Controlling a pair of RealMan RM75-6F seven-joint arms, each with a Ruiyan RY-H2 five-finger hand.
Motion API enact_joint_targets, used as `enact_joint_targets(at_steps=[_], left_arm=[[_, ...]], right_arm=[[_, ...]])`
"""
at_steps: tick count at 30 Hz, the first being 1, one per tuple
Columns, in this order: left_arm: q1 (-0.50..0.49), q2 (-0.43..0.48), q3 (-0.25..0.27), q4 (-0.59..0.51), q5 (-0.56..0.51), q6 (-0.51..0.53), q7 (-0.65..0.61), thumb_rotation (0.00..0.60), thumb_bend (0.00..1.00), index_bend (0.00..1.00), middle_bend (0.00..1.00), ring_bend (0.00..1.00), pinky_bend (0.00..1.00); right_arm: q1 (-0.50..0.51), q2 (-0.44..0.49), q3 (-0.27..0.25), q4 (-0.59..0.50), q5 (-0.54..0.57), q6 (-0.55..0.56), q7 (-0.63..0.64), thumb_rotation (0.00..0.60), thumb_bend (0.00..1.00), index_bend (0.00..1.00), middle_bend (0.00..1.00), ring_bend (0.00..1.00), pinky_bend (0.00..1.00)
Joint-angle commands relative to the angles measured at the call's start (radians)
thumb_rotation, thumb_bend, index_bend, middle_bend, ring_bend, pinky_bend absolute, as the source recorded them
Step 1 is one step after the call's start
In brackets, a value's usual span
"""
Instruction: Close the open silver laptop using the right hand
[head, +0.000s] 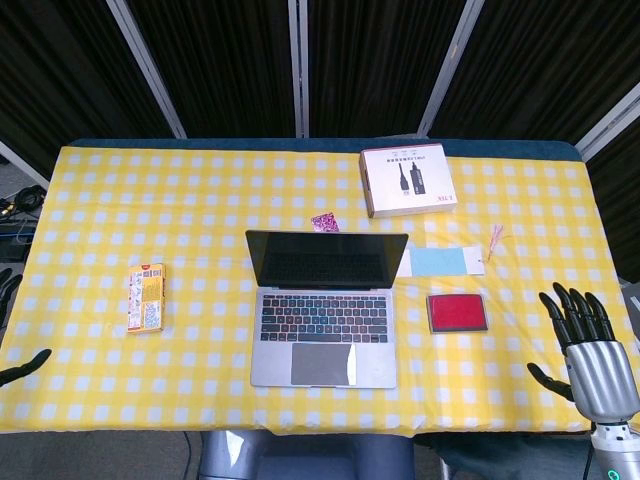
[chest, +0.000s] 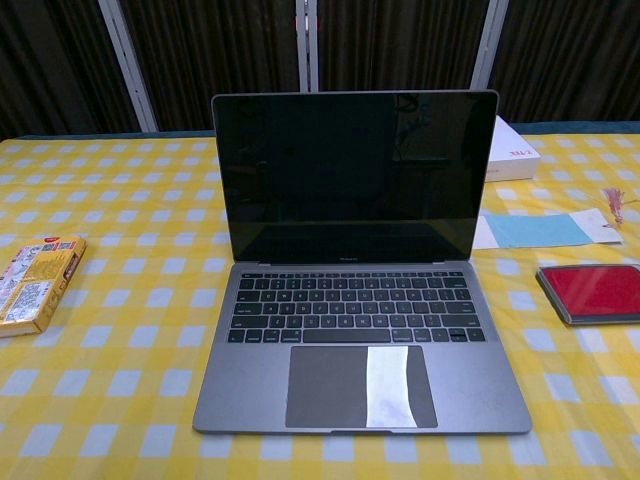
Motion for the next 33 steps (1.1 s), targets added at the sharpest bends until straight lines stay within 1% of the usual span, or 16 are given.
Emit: enact_joint_targets(at_steps=[1,6,7,8,9,10,11,12,14,15,16,19,23,27,30,33], left_arm=[[0.000,0.000,0.000,0.000,-0.001,-0.001,-0.001,0.600,0.00,0.00,0.00,0.00,0.00],[0.001,0.002,0.000,-0.001,-0.002,-0.001,-0.008,0.600,0.00,0.00,0.00,0.00,0.00],[0.002,0.003,0.000,-0.002,-0.001,0.000,-0.009,0.600,0.00,0.00,0.00,0.00,0.00],[0.002,0.003,0.001,-0.002,0.001,0.000,-0.010,0.600,0.00,0.00,0.00,0.00,0.00],[0.001,0.003,0.002,-0.002,0.002,-0.001,-0.010,0.600,0.00,0.00,0.00,0.00,0.00],[0.001,0.003,0.002,-0.002,0.002,-0.002,-0.011,0.600,0.00,0.00,0.00,0.00,0.00],[-0.001,0.003,0.000,-0.003,-0.002,-0.006,-0.013,0.600,0.00,0.00,0.00,0.00,0.00],[-0.003,0.003,-0.002,-0.003,-0.007,-0.010,-0.015,0.600,0.00,0.00,0.00,0.00,0.00],[-0.008,0.003,-0.006,-0.003,-0.021,-0.023,-0.018,0.600,0.00,0.00,0.00,0.00,0.00],[-0.011,0.004,-0.008,-0.002,-0.026,-0.029,-0.019,0.600,0.00,0.00,0.00,0.00,0.00],[-0.014,0.005,-0.009,-0.002,-0.031,-0.038,-0.024,0.600,0.00,0.00,0.00,0.00,0.00],[-0.021,0.007,-0.014,-0.001,-0.045,-0.052,-0.030,0.600,0.00,0.00,0.00,0.00,0.00],[-0.030,-0.002,-0.023,0.003,-0.064,-0.066,-0.001,0.600,0.00,0.00,0.00,0.00,0.00],[-0.041,-0.016,-0.029,0.007,-0.087,-0.088,0.030,0.600,0.00,0.00,0.00,0.00,0.00],[-0.050,-0.023,-0.037,0.009,-0.108,-0.106,0.045,0.600,0.00,0.00,0.00,0.00,0.00],[-0.058,-0.028,-0.046,0.010,-0.129,-0.119,0.056,0.600,0.00,0.00,0.00,0.00,0.00]], right_arm=[[0.000,0.000,0.000,0.000,0.001,0.000,0.001,0.600,0.00,0.00,0.00,0.00,0.00],[0.002,-0.001,-0.003,0.003,0.005,-0.009,0.005,0.600,0.00,0.00,0.00,0.00,0.00],[0.003,-0.001,-0.004,0.003,0.005,-0.013,0.008,0.600,0.03,0.00,0.00,0.00,0.00],[0.006,-0.002,-0.006,0.002,0.008,-0.022,0.018,0.600,0.12,0.00,0.00,0.00,0.00],[0.009,-0.003,-0.006,0.000,0.010,-0.029,0.028,0.600,0.27,0.00,0.00,0.00,0.00],[0.013,-0.005,-0.006,0.000,0.014,-0.037,0.037,0.600,0.39,0.00,0.00,0.00,0.00],[0.022,-0.008,-0.005,0.000,0.022,-0.056,0.050,0.600,0.57,0.00,0.00,0.00,0.00],[0.030,-0.010,-0.003,0.001,0.028,-0.072,0.055,0.600,0.72,0.00,0.00,0.00,0.00],[0.062,-0.015,0.011,0.012,0.045,-0.120,0.053,0.600,0.91,0.00,0.00,0.00,0.00],[0.079,-0.015,0.022,0.015,0.054,-0.141,0.046,0.600,0.97,0.00,0.00,0.00,0.00],[0.105,-0.017,0.042,0.017,0.068,-0.169,0.041,0.600,0.99,0.00,0.00,0.00,0.00],[0.169,-0.015,0.088,0.011,0.091,-0.231,0.053,0.600,1.00,0.01,0.00,0.00,0.00],[0.295,0.015,0.165,-0.003,0.123,-0.363,0.062,0.600,1.00,0.04,0.01,0.00,0.00],[0.407,0.039,0.220,-0.048,0.173,-0.506,0.098,0.600,1.00,0.06,0.06,0.00,0.00],[0.486,0.049,0.259,-0.075,0.244,-0.620,0.121,0.600,1.00,0.09,0.09,0.00,0.00],[0.565,0.038,0.300,-0.085,0.333,-0.724,0.140,0.600,1.00,0.10,0.09,0.00,0.00]])
